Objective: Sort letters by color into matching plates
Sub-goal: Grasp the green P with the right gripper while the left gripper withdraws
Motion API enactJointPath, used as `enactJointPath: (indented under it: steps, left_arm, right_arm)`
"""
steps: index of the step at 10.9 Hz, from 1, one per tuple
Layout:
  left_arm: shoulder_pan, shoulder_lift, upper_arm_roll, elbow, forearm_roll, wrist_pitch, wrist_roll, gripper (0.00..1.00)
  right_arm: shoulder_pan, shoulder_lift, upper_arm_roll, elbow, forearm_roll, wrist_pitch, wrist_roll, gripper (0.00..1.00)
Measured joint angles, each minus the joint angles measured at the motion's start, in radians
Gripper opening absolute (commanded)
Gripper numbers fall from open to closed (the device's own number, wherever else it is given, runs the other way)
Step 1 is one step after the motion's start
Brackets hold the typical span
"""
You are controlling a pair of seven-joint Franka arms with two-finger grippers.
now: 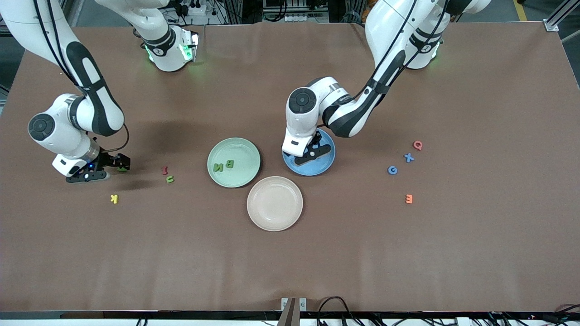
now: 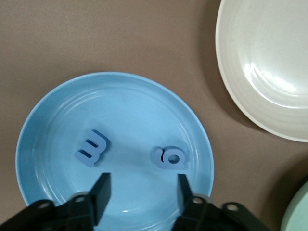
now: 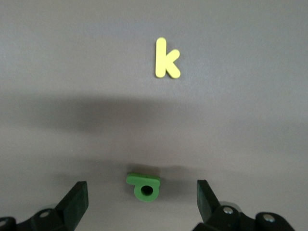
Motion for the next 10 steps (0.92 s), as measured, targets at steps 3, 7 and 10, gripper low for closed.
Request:
enactJointPath:
  steps: [3,7,10]
  left_arm:
    - [0.019,-0.006,0.021,0.006,0.001,0.000,0.040,1.00]
    - [0.127,-0.031,0.028,0.012,0.002,0.000,0.249,1.00]
    - [0.200,-0.037,0.029,0.011,0.002,-0.001,0.389,1.00]
  right_arm:
    - [-0.014,0.000,0.000,-0.039,0.000,0.032,0.000,1.00]
    - [-0.034,0.001,0.011,-0.062,0.000,0.060,0.000,1.00]
    - [-0.034,0.012,0.021,-0.063,0.001,0.084,0.000,1.00]
